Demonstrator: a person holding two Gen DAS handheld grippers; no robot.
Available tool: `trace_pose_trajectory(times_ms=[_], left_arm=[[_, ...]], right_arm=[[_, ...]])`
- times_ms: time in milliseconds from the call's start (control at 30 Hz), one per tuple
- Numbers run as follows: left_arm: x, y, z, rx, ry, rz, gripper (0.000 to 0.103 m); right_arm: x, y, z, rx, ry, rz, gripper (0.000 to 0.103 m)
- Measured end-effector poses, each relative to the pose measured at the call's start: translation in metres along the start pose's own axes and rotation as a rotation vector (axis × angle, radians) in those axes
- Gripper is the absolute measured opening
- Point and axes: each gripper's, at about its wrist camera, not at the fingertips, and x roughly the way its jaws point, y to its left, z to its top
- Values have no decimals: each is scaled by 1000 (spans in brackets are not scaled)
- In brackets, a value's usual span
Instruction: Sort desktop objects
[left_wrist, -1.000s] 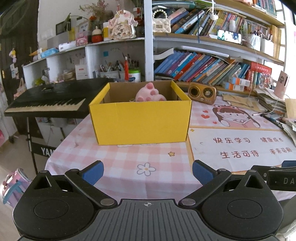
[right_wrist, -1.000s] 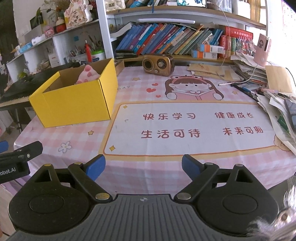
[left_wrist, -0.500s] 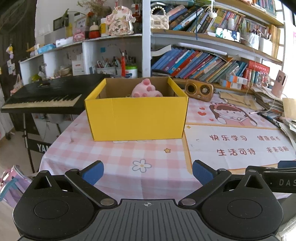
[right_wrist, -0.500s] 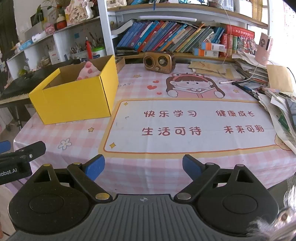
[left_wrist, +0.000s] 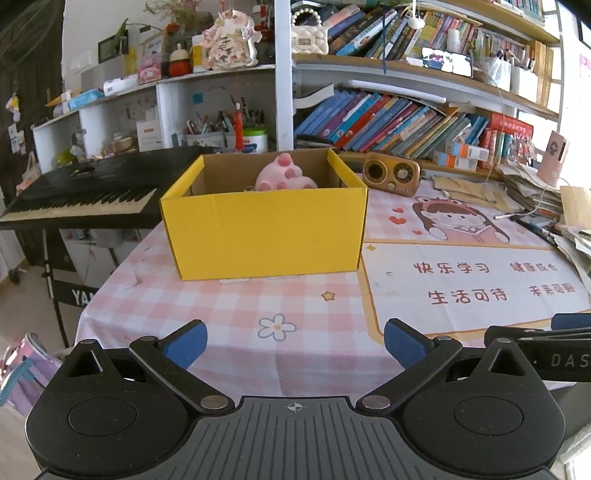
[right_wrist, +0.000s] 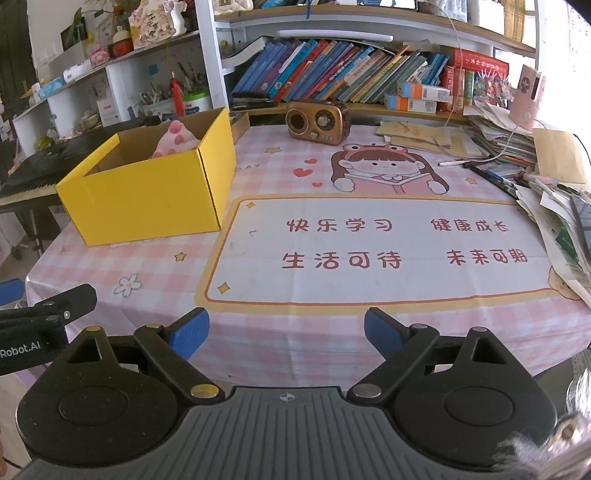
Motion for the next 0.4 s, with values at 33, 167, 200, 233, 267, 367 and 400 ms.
trace_pose_trajectory(times_ms=[33,167,200,233,267,367,400], left_arm=[[0,0,0,-2,1,-16,103],[0,-2,-1,4,13,-54,103],[0,-3,-1,6,11,-53,103],[0,-3,-1,5,10,-53,103],[1,-3,0,3,11,-51,103],[3,-3,1,-1,17,-37,103],[4,-3,1,-4,20,-32,103]], right_arm=[[0,0,0,-1,1,1,91],[1,0,0,-4,7,3,91],[2,0,0,-5,9,3,91],[2,0,0,-4,11,4,91],[2,0,0,-4,14,4,91],[4,-1,0,-2,24,4,91],[5,-2,1,-2,27,4,91]])
